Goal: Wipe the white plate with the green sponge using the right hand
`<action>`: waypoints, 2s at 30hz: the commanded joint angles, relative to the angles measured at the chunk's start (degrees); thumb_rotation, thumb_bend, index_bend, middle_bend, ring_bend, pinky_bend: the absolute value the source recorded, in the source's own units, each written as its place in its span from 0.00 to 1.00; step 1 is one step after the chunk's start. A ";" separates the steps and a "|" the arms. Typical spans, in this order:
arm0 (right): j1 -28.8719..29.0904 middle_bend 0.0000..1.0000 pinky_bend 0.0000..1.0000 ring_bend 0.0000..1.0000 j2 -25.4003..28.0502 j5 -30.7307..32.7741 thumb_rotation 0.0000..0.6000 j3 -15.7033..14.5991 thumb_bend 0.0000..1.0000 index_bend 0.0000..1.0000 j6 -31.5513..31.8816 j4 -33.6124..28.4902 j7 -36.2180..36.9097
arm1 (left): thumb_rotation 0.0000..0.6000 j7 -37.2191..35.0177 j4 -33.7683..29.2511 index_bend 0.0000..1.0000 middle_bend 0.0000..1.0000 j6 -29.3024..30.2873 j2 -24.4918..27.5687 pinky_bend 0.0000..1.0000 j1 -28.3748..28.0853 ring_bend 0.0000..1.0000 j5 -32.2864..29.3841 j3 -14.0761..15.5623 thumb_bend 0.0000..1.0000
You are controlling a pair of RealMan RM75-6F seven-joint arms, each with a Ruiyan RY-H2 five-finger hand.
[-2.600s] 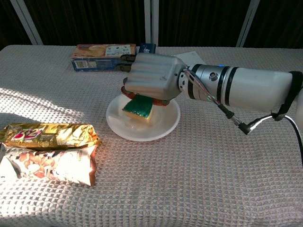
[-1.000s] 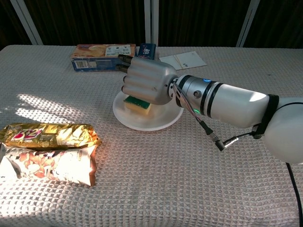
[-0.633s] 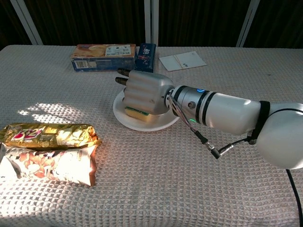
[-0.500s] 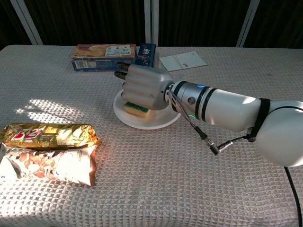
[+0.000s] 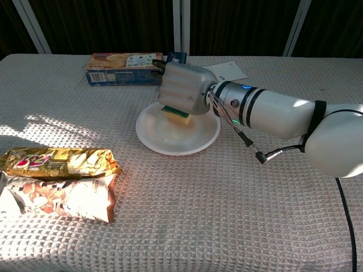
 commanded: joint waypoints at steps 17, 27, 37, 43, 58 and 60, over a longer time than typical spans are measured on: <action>1.44 0.35 0.00 0.08 -2.30 -0.53 1.00 0.13 0.30 0.46 0.42 2.97 -0.65 | 1.00 -0.83 0.42 0.25 0.12 0.78 0.00 0.12 0.57 0.10 0.41 0.19 0.05; 2.07 0.35 0.00 0.08 -6.07 -2.14 1.00 -2.92 0.30 0.46 -2.45 7.88 -1.62 | 1.00 -1.19 0.66 0.25 0.12 0.56 0.11 0.12 0.75 0.10 0.04 0.27 0.05; 1.88 0.35 0.00 0.08 -2.61 -2.60 1.00 -0.64 0.30 0.46 2.06 1.49 0.77 | 1.00 -1.14 0.60 0.25 0.12 0.92 0.12 0.12 0.71 0.10 0.54 0.12 0.05; 1.61 0.35 0.00 0.08 -3.40 -3.06 1.00 -2.50 0.30 0.46 0.10 -0.50 1.05 | 1.00 -1.25 0.70 0.25 0.12 0.84 0.11 0.12 0.82 0.10 0.40 0.19 0.05; 0.29 0.35 0.00 0.08 -1.60 -4.97 1.00 -1.61 0.30 0.46 4.89 -3.51 7.01 | 1.00 -1.36 0.88 0.24 0.12 0.67 0.16 0.12 0.79 0.10 0.35 0.12 0.05; -0.10 0.35 0.00 0.08 -0.64 -4.61 1.00 -1.51 0.30 0.46 4.74 -5.55 7.11 | 1.00 -1.21 0.78 0.24 0.12 0.58 0.13 0.12 0.73 0.10 0.38 0.11 0.05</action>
